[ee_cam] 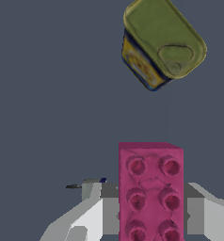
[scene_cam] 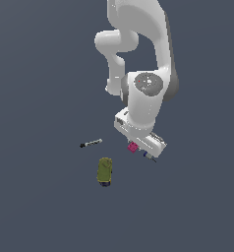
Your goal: Pick up a designated object from a clutter of objects.
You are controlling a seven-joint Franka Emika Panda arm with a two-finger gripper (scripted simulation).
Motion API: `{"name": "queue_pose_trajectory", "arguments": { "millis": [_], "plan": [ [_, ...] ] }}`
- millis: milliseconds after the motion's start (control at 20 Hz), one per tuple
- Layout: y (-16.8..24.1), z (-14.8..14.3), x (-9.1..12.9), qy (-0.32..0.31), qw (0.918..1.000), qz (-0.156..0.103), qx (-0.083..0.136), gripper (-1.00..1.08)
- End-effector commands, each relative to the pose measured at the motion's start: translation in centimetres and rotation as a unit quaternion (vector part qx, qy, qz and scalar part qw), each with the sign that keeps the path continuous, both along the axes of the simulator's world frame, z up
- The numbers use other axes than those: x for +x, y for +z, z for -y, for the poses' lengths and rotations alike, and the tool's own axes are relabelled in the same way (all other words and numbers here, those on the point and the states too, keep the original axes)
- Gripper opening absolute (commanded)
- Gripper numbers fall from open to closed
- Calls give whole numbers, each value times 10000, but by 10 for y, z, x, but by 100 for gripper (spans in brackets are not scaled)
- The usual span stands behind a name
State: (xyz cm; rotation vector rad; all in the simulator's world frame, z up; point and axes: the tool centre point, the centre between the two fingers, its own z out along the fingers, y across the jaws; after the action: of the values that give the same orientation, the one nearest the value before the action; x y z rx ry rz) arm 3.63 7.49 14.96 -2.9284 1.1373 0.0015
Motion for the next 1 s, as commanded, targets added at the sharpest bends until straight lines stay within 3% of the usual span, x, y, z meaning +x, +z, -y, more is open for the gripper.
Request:
{"name": "queue_pose_trajectory", "arguments": {
  "millis": [0,950],
  "plan": [
    [18,18,-11,0,10000,2,4,-100],
    [164,160,-96,0,10000,3,21,-100]
  ]
}}
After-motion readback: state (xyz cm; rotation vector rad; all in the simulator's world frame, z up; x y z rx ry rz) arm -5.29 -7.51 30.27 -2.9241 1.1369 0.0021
